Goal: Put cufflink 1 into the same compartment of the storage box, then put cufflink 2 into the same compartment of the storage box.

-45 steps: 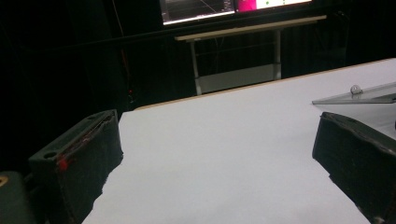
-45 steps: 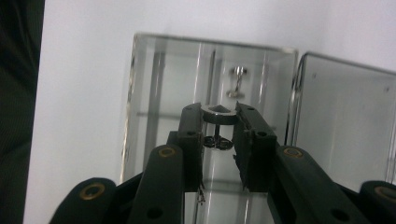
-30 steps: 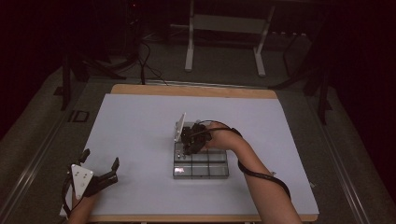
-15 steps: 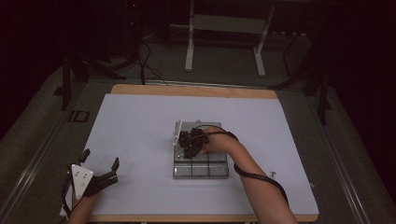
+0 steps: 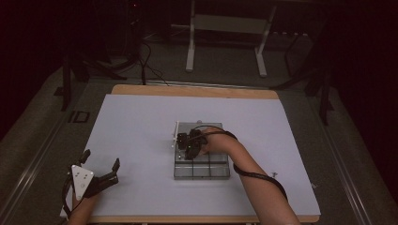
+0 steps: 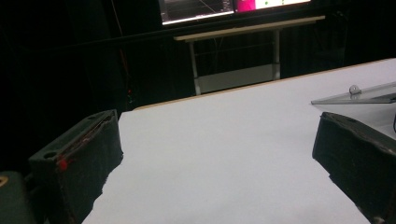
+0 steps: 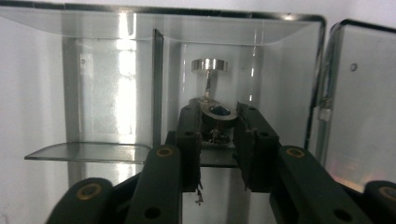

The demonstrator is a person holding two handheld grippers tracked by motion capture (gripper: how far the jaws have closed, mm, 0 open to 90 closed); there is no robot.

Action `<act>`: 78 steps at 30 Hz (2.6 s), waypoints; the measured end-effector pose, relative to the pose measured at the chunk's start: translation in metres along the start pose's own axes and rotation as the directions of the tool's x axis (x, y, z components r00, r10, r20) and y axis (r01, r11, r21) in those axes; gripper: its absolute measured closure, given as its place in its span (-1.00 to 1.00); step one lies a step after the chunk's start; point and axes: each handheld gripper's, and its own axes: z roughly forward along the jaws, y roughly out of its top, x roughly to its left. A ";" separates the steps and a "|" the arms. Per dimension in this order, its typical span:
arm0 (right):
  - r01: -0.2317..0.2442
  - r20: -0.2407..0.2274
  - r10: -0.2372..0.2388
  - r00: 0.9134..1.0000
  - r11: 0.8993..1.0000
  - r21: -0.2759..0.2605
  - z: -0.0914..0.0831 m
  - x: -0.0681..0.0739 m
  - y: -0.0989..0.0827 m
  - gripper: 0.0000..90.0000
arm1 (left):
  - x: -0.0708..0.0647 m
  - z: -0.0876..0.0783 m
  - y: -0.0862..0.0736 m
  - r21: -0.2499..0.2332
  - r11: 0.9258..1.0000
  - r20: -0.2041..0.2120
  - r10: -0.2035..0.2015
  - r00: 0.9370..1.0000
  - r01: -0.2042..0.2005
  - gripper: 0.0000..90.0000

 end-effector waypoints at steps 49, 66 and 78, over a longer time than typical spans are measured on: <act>-0.043 0.044 0.038 0.998 0.992 0.115 -0.095 0.052 -0.097 0.40 | 0.000 0.000 0.000 0.001 1.000 -0.004 0.002 1.000 -0.001 -0.95; -0.115 0.080 0.105 0.991 0.984 0.133 -0.093 0.071 -0.143 0.36 | 0.000 0.000 0.000 0.001 1.000 -0.004 0.001 1.000 -0.001 -0.95; -0.213 0.093 0.203 0.975 0.969 0.127 -0.071 0.072 -0.173 0.31 | 0.000 0.000 0.000 0.002 1.000 -0.006 0.002 1.000 -0.002 -0.95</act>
